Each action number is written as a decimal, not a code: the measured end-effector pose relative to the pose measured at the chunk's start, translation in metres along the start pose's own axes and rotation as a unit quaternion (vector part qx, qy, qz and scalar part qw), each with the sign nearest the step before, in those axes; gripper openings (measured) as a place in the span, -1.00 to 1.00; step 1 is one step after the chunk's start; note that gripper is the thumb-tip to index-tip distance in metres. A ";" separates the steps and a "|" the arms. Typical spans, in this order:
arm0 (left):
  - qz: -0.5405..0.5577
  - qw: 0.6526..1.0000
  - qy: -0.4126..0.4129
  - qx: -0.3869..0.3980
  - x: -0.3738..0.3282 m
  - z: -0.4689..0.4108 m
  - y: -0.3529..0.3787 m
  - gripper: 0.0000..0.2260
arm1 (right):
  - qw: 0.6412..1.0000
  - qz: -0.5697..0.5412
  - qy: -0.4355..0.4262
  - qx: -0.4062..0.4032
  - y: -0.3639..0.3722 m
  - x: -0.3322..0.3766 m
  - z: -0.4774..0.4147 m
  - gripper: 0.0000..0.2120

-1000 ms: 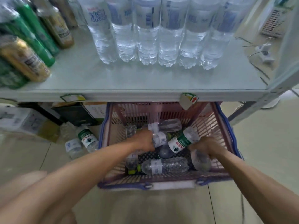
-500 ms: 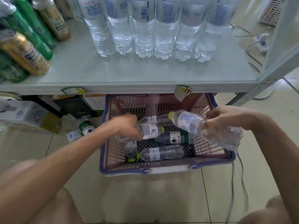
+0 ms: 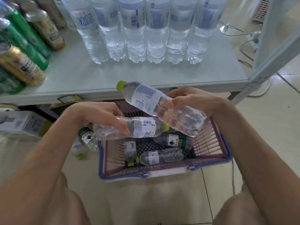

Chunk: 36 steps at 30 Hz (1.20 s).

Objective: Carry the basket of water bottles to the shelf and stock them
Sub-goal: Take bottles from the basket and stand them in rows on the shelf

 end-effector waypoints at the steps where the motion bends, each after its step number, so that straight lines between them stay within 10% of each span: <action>1: 0.014 1.000 0.009 0.005 0.001 0.004 -0.004 -0.52 | 1.000 -0.013 -0.011 -0.004 -0.001 0.003 -0.003 -0.43; 10: 0.221 0.969 0.079 -0.075 0.047 0.043 -0.050 -0.35 | 0.969 -0.182 -0.144 -0.088 -0.028 0.048 -0.010 -0.66; 18: 0.481 0.792 0.180 -0.330 0.052 0.054 -0.091 -0.84 | 0.940 -0.149 -0.151 -0.269 -0.042 0.076 -0.038 -0.48; 25: 0.513 0.678 0.224 -0.477 0.027 0.039 -0.114 -0.52 | 0.897 -0.032 -0.125 -0.422 -0.044 0.093 -0.081 -0.36; 36: 0.449 0.665 0.125 -0.584 0.042 0.028 -0.118 -0.41 | 0.888 -0.047 -0.111 -0.444 -0.003 0.073 -0.124 -0.39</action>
Point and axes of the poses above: each hand's wrist, its own z-axis away from the middle knuckle, its own y-axis out of the palm, x = y × z, the point moved 7 cm from there along -z, towards the middle knuckle, and after that the axes turned 2 degrees about -x, right-handed, at the moved point
